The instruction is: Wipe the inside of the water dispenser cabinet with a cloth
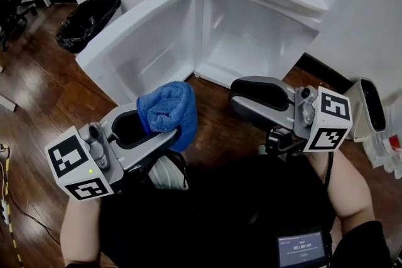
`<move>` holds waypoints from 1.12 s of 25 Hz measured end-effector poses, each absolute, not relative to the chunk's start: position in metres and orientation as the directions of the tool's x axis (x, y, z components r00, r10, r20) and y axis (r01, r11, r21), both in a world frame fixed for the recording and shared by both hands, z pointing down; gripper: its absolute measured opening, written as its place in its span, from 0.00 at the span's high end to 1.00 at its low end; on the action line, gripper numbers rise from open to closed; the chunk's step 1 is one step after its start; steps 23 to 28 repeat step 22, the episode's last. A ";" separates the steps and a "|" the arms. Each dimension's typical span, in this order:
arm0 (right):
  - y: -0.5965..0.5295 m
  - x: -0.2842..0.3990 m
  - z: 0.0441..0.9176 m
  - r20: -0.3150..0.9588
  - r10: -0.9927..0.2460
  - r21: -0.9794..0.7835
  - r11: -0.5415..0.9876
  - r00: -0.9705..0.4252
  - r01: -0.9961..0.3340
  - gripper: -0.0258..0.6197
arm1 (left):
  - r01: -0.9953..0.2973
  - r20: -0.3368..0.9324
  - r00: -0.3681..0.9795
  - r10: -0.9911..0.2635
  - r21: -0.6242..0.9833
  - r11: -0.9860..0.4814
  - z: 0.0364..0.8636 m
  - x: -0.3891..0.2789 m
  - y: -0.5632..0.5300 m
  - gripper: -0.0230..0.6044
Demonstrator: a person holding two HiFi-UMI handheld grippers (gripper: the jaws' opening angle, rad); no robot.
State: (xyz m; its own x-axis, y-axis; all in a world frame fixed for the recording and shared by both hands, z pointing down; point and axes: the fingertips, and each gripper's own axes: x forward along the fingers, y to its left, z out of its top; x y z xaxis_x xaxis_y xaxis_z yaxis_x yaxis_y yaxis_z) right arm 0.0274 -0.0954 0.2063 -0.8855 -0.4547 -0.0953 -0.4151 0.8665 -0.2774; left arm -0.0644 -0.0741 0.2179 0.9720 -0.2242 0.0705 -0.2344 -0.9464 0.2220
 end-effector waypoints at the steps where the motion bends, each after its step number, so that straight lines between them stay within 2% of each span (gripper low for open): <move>1: -0.095 0.026 0.208 -0.086 -0.451 -0.272 0.869 -0.888 -0.414 0.82 | -0.227 0.072 0.974 -0.216 0.222 -0.948 0.218 -0.064 -0.073 0.69; 11: -0.093 0.019 0.217 -0.031 -0.439 -0.249 0.873 -0.898 -0.418 0.82 | -0.203 0.085 0.978 -0.189 0.203 -0.958 0.216 -0.059 -0.067 0.69; 28: -0.094 0.016 0.222 -0.011 -0.443 -0.245 0.870 -0.896 -0.427 0.82 | -0.211 0.093 0.976 -0.197 0.187 -0.959 0.216 -0.059 -0.068 0.69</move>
